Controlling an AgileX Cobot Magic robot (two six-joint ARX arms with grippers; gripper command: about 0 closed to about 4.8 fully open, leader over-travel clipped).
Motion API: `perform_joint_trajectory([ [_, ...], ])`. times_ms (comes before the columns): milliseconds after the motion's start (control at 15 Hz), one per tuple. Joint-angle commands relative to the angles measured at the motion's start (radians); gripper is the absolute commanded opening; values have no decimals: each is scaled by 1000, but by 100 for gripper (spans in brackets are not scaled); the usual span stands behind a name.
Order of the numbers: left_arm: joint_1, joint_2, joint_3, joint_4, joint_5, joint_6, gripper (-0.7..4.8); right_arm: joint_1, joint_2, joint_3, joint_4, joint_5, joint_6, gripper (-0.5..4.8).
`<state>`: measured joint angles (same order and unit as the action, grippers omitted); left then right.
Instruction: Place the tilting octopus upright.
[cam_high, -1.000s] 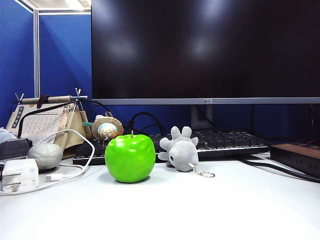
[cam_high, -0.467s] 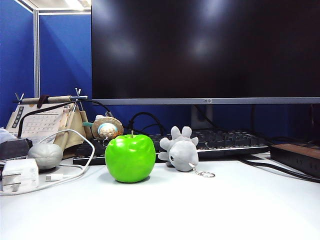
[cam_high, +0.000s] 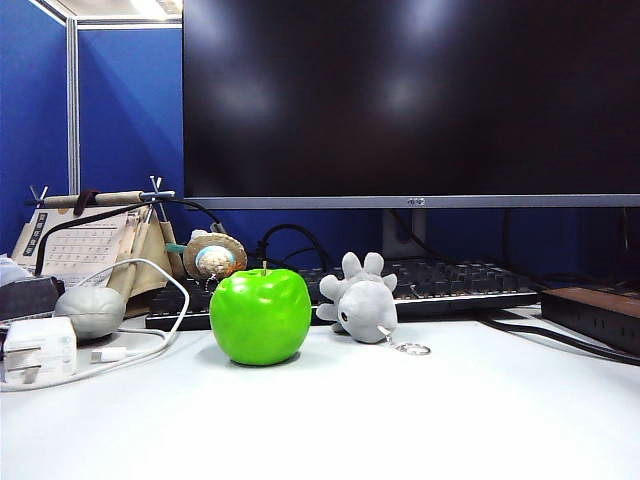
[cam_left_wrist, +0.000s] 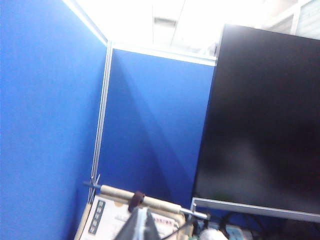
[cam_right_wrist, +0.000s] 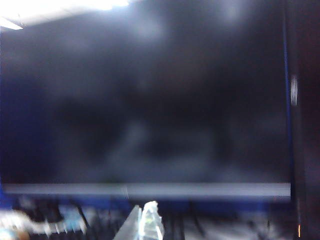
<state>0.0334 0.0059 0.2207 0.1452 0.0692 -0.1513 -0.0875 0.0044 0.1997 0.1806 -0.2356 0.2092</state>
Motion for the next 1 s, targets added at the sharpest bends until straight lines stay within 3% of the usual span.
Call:
perform_joint_trajectory([
  [67, 0, 8, 154, -99, 30, 9, 21, 0, 56, 188, -159, -36, 3, -6],
  [200, 0, 54, 254, -167, 65, 34, 21, 0, 167, 344, -291, -145, 3, -6],
  [400, 0, 211, 402, -392, 155, 72, 21, 1, 375, 529, -437, -317, 0, -6],
  [467, 0, 340, 480, -475, 264, 67, 21, 1, 484, 599, -486, -381, 1, -6],
  [600, 0, 516, 564, -486, 451, 60, 21, 2, 612, 655, -505, -484, 0, -5],
  [733, -12, 678, 632, -489, 575, 56, 21, 17, 732, 676, -504, -547, 0, -6],
  [800, -36, 749, 659, -489, 598, 55, 21, 51, 791, 677, -495, -551, -1, -5],
  [1000, -248, 953, 678, -452, 595, 47, 21, 266, 1032, 677, -466, -547, -60, -6],
])
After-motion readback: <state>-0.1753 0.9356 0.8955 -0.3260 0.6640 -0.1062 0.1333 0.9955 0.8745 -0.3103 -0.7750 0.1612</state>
